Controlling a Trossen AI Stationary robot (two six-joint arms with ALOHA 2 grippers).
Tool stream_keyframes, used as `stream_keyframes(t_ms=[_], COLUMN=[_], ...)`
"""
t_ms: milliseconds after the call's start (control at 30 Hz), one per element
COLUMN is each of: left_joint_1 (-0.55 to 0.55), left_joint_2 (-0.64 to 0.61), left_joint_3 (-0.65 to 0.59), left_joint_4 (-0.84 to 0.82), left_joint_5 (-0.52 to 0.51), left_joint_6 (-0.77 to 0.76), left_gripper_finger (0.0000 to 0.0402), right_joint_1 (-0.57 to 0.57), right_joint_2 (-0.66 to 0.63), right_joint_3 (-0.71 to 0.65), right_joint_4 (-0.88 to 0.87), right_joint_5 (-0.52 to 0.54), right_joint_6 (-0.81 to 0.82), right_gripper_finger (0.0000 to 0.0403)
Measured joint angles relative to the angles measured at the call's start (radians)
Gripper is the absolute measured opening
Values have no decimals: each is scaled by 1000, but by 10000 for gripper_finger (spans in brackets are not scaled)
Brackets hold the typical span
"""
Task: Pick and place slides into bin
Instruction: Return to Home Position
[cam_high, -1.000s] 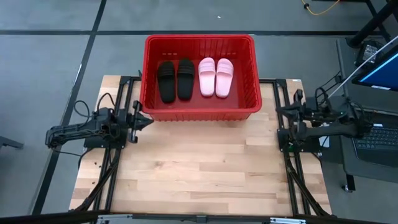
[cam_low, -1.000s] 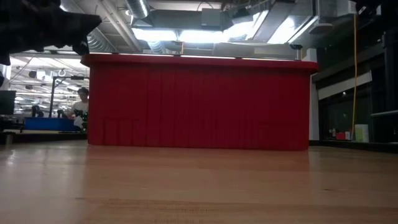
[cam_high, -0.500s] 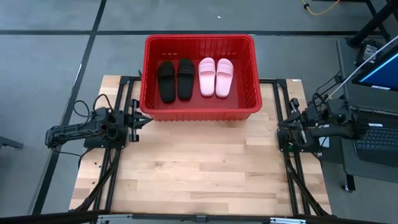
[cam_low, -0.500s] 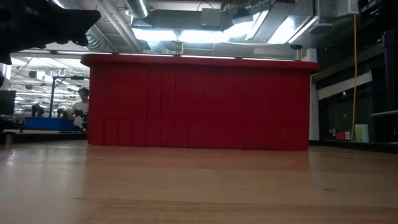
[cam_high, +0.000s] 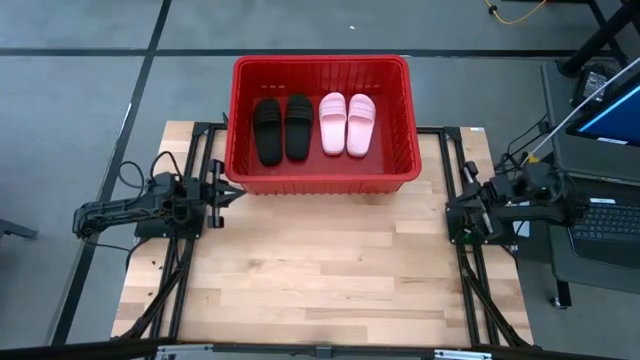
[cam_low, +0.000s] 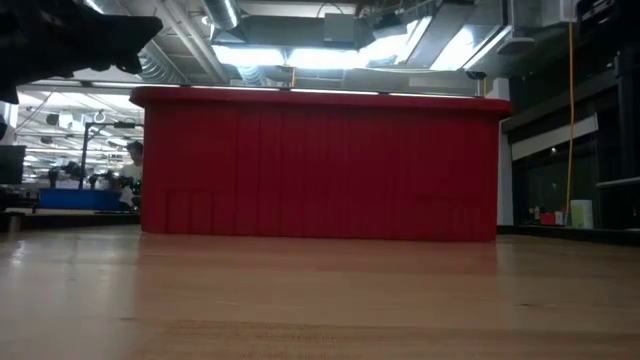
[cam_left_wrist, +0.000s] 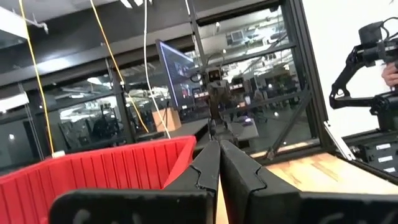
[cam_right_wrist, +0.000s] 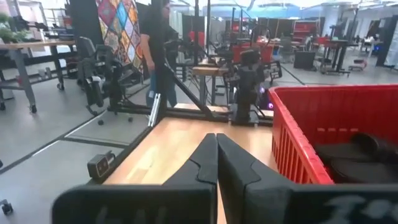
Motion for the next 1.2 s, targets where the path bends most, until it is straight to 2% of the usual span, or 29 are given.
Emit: stream_keyframes(t_ms=[267,600,767,967,1200], left_joint_1=[0,0,0,0,0], left_joint_2=[1,1,1,1,1], left_joint_3=[0,0,0,0,0], left_joint_4=[-14,-14,-14,-14,-14], left_joint_5=[0,0,0,0,0], left_joint_6=[2,2,2,2,2], left_gripper_finger=[4,6,3,4,3], right_joint_1=[0,0,-1,-1,-1], right_joint_2=[7,7,0,0,0], right_joint_3=[-2,-2,-78,-298,-520], right_joint_4=[-16,31,180,427,783], right_joint_5=[9,11,11,11,7], right_joint_6=[80,19,-17,-19,121], right_gripper_finger=[6,6,6,6,6])
